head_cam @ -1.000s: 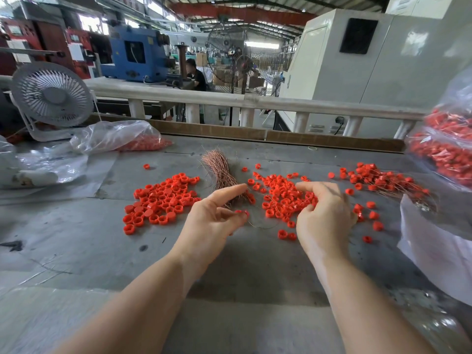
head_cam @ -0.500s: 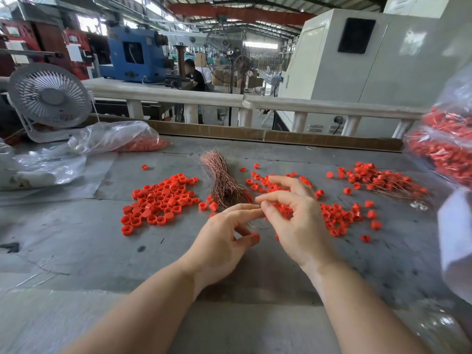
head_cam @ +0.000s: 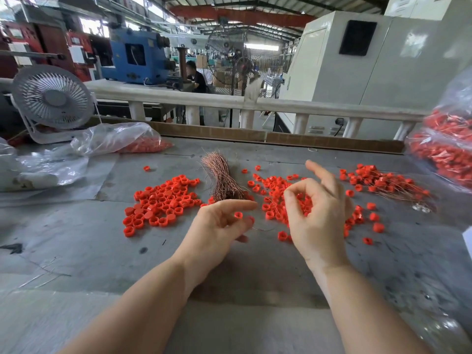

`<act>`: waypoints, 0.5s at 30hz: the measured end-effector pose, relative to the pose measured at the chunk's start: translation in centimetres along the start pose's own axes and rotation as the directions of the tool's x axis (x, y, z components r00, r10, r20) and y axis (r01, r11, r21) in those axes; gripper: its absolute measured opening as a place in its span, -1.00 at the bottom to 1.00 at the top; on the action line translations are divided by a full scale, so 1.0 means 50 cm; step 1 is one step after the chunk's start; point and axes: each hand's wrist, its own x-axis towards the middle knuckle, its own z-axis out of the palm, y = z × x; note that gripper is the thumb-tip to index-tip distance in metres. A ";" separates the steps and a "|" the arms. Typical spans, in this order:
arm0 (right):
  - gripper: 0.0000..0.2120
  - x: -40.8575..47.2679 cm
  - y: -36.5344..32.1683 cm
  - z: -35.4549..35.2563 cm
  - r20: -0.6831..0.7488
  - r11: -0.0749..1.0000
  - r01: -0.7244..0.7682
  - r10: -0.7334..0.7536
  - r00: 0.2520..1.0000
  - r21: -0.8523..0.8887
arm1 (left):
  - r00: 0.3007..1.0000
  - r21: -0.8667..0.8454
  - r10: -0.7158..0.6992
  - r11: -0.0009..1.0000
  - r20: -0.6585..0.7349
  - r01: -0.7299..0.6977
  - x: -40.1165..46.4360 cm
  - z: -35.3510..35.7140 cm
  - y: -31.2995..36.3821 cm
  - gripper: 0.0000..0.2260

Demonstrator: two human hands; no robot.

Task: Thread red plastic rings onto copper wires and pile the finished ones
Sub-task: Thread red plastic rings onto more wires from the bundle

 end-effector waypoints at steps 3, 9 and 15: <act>-0.88 -0.003 0.001 0.005 -0.026 0.994 0.069 -0.071 0.997 -0.082 | 0.997 -0.174 -0.077 0.982 -0.014 0.073 0.000 -0.006 0.001 -0.75; -0.87 -0.005 0.007 0.010 0.095 0.970 0.158 -0.142 0.985 -0.185 | 0.992 -0.321 -0.124 0.941 -0.031 0.108 0.007 -0.004 -0.004 -0.80; -0.83 -0.006 0.016 0.013 0.240 0.954 0.205 -0.151 0.959 -0.220 | 0.996 -0.266 -0.079 0.962 -0.046 0.064 0.005 -0.009 -0.003 -0.68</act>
